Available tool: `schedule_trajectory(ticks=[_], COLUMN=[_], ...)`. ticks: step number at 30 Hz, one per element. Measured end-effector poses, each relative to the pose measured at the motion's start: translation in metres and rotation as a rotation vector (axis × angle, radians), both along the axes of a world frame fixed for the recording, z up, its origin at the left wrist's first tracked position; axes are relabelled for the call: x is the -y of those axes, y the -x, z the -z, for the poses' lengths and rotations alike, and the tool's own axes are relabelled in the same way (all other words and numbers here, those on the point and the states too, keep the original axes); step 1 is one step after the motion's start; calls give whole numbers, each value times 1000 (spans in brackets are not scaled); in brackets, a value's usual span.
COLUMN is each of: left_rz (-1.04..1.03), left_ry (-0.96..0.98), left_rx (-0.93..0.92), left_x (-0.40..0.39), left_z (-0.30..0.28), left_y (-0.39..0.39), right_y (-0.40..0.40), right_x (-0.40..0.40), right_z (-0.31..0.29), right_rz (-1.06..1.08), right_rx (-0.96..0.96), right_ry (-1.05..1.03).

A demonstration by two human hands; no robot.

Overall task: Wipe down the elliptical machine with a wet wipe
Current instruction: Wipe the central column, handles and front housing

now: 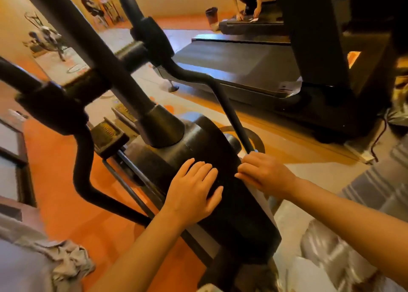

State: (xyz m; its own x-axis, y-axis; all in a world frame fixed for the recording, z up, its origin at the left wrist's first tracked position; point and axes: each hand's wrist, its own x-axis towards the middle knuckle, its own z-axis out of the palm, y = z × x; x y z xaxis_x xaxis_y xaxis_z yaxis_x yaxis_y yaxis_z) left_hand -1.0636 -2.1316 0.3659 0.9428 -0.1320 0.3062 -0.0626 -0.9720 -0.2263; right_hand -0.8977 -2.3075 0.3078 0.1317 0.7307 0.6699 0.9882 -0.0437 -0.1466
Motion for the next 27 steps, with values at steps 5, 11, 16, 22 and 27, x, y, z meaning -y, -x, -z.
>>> schedule_trajectory(ticks=[5,11,16,22,27], left_rz=[-70,-177,-252,-294,-278], left_ry=[81,149,158,191,250], left_rx=[-37,-55,-14,9,92], left_x=[4,13,18,4,-22], left_z=[-63,-108,-124,-118,-113], left_y=[9,24,31,33,20], right_y=[-1,-6,-12,-11,-16], right_x=[2,-8,-27,-54,-74], right_z=[-77,-133,-160,-169,-173], right_rz=[-71,-182,-256,-263,-242], right_rx=[30,0,56,78,91], right_ry=[70,172,225,230,261])
